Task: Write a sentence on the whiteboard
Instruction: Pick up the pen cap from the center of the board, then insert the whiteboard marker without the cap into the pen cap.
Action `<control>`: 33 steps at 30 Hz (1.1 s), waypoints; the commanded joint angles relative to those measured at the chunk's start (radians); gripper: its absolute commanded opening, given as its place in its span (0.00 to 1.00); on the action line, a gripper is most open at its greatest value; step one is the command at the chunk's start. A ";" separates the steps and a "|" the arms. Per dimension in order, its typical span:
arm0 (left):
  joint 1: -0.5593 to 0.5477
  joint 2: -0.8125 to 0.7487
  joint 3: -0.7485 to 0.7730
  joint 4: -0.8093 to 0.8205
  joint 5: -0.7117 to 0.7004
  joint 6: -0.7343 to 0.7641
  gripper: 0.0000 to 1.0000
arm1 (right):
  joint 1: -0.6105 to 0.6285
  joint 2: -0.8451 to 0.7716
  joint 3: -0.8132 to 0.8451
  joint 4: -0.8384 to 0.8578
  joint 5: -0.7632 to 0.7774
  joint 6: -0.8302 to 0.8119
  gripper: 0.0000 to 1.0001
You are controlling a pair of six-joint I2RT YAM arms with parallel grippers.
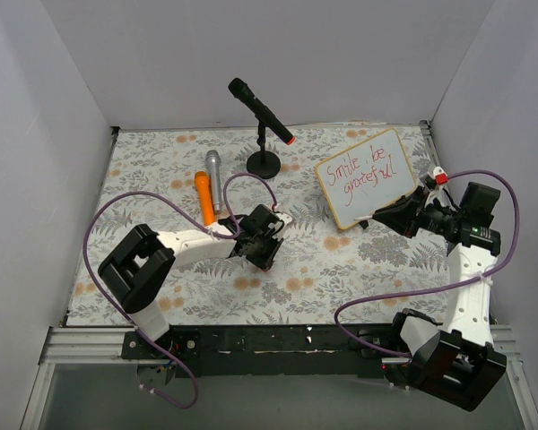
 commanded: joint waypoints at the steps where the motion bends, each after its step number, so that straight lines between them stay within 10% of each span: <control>1: -0.005 -0.043 -0.025 0.121 0.021 0.056 0.00 | 0.035 0.023 -0.017 0.043 -0.031 0.027 0.01; 33: -0.026 -0.182 -0.149 0.553 0.260 0.039 0.00 | 0.330 0.298 -0.123 0.402 -0.011 0.295 0.01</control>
